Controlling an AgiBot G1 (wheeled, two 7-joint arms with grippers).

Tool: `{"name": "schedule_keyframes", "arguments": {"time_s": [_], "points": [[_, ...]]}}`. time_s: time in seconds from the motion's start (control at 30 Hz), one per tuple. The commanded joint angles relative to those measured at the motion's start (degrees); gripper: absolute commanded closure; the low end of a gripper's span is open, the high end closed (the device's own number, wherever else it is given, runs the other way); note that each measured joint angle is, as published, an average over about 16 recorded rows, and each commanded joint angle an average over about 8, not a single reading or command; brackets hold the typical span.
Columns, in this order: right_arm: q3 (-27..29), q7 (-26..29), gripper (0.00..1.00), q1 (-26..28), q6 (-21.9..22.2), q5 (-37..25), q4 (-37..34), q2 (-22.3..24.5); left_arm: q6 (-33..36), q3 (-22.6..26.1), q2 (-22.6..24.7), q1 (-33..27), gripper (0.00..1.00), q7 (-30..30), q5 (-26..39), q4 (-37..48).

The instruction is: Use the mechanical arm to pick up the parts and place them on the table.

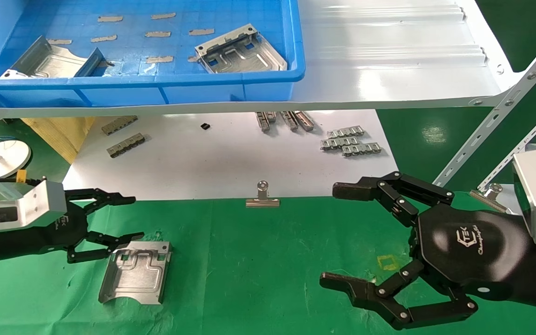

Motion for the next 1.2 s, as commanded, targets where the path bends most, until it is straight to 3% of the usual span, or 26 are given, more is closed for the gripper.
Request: {"name": "schedule_keyframes", "arguments": {"time_s": [0.03,0.33,1.2], "points": [[0.00,0.00,0.00,0.00,0.00,0.00,0.00,0.00,0.06,-0.19,0.04,0.06,0.00,-0.29,-0.31,0.30],[0.00,0.00,0.00,0.00,0.01,0.00,0.00,0.00,-0.19,-1.53,-0.67,1.72,0.00,-2.41,-0.87,-3.77],[0.00,0.00,0.00,0.00,0.01,0.00,0.00,0.00,-2.41,-14.93,-6.42,15.87,0.00,-25.04,-8.44,-35.79]]}}
